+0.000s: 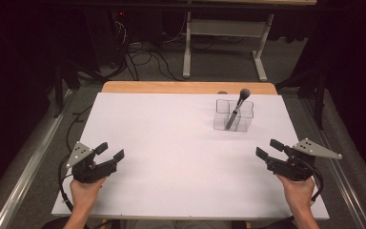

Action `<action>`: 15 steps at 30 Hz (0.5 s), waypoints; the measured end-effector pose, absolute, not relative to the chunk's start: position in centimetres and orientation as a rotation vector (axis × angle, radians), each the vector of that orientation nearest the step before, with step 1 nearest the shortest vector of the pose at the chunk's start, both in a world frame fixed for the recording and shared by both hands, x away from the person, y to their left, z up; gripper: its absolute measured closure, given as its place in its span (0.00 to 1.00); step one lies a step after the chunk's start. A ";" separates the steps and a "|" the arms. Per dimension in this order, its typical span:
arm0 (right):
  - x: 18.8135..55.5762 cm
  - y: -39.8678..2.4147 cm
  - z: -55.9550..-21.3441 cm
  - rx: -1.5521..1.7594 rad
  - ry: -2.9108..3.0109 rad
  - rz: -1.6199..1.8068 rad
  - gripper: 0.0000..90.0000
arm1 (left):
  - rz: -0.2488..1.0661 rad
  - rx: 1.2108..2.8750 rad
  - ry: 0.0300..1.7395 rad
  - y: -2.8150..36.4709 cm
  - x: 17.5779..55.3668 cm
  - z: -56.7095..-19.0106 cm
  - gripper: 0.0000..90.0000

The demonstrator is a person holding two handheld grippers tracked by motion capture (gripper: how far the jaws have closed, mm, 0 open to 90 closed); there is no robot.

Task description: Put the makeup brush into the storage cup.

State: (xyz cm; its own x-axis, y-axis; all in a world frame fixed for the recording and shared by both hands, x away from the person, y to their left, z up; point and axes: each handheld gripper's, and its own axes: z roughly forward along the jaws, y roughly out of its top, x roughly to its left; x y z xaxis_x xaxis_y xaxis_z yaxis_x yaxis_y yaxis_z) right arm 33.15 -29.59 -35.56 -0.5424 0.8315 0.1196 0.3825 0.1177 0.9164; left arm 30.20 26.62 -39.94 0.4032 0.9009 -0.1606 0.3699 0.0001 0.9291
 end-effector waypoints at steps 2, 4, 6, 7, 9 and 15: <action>33.1 -29.6 -35.9 1.183 1.981 1.408 0.37 | 0.615 1.582 1.154 26.6 30.2 -39.9 0.31; 33.1 -29.5 -36.3 1.188 1.989 1.407 0.37 | 0.615 1.580 1.155 26.7 30.1 -39.9 0.31; 33.1 -29.5 -36.6 1.189 1.992 1.407 0.37 | 0.612 1.575 1.158 26.8 30.1 -39.9 0.31; 33.1 -29.4 -36.7 1.192 1.992 1.405 0.37 | 0.610 1.574 1.159 26.8 30.2 -39.9 0.31; 33.1 -29.4 -37.0 1.196 1.994 1.403 0.37 | 0.609 1.577 1.158 26.7 30.2 -39.9 0.31; 33.2 -29.5 -37.9 1.222 1.993 1.405 0.37 | 0.608 1.583 1.155 26.7 30.2 -40.0 0.31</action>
